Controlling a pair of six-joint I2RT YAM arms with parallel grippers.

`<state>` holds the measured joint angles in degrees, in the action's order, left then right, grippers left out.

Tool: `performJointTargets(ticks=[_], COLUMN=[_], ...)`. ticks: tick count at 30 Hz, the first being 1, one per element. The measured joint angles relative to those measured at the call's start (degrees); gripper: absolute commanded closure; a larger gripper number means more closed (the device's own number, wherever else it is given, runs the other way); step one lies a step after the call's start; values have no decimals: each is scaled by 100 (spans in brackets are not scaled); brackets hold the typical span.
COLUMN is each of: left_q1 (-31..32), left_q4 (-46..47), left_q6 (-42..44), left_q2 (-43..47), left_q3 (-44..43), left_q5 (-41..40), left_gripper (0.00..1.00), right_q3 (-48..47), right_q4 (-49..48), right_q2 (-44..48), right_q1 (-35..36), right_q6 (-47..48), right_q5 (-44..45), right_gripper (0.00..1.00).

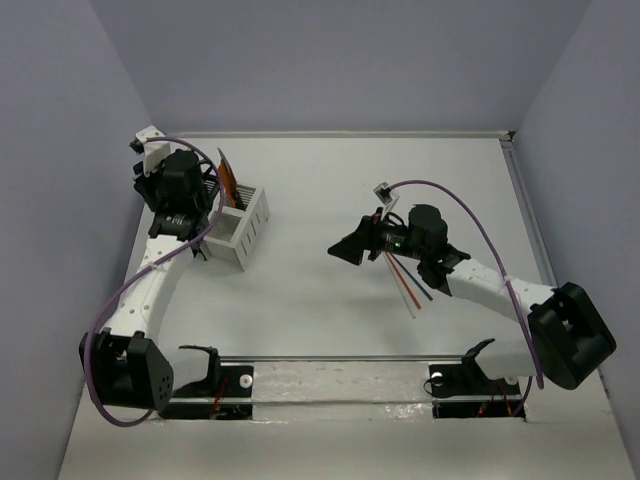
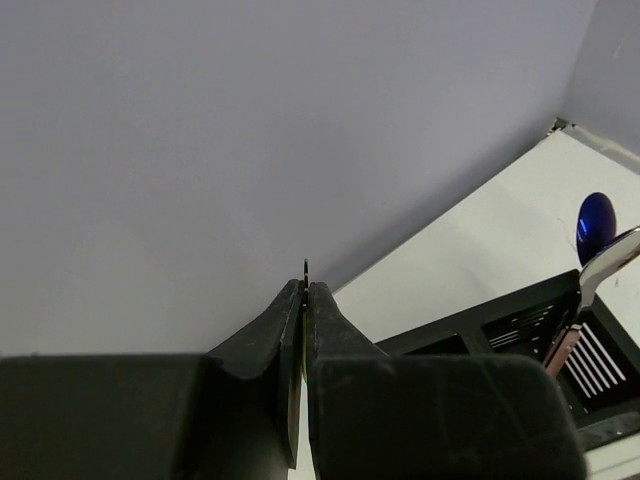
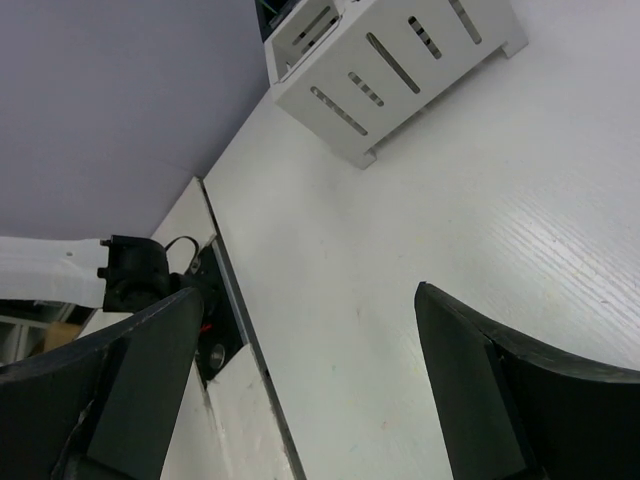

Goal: Sort the eating utensils into containers

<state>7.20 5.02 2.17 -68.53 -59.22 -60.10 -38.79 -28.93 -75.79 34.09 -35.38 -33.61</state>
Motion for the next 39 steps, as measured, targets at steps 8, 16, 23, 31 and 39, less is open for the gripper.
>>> performJointTargets(ticks=[8,16,23,31,39], left_q1=[-146,-160,-160,-168,33], left_q4=[264,505,439,-160,-155], left_q6=[11,-101,-306,-988,-1801], left_q2=[-127,-151,-149,498,2013], left_q3=[0,195,273,219,682], left_q5=[63,337,704,2778,6245], left_gripper=[100,53,20,19,14], right_q3=[0,0,0,24,234], right_q4=[0,2,2,98,1062], right_q2=[0,0,0,22,704], right_q1=[0,0,0,-31,-1075], right_q6=[2,7,22,114,133], right_q5=[-24,-20,24,573,1825], right_gripper=[8,8,8,13,29])
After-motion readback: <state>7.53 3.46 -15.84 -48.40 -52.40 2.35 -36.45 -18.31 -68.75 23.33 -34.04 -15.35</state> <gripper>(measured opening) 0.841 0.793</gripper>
